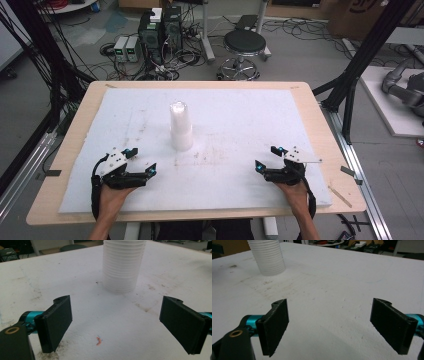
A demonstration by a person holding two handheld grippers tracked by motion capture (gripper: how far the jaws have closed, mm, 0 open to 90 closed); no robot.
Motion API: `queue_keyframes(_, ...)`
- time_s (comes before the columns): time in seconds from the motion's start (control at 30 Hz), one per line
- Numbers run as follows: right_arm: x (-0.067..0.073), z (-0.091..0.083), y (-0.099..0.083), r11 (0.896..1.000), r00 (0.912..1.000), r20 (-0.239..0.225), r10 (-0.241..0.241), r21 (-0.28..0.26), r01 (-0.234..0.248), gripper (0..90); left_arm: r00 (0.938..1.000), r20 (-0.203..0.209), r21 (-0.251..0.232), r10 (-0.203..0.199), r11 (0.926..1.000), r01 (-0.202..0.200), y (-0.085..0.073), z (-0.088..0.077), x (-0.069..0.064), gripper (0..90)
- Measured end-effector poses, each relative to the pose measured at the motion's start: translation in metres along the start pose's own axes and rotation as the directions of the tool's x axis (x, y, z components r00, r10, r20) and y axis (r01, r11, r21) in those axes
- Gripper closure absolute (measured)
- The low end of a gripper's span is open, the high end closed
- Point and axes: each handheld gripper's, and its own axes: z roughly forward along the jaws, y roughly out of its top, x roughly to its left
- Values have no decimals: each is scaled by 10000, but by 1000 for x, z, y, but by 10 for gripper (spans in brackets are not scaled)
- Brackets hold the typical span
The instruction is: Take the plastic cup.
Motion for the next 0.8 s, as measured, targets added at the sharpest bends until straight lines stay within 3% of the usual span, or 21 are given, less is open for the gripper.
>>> queue_keyframes(0.43,-3,-2,-1,9997,9995,-228,203,-165,-206,154,10000,-4,-108,-95,9999,95,0,-1,1,110)
queue_keyframes(0.73,-3,-1,0,9999,9991,-397,142,-34,-144,153,9979,440,-369,-471,9981,487,-1,-4,6,110)
queue_keyframes(0.8,-4,0,0,9998,9990,-413,193,-46,-195,154,9986,396,-250,-341,9991,351,0,-5,8,110)
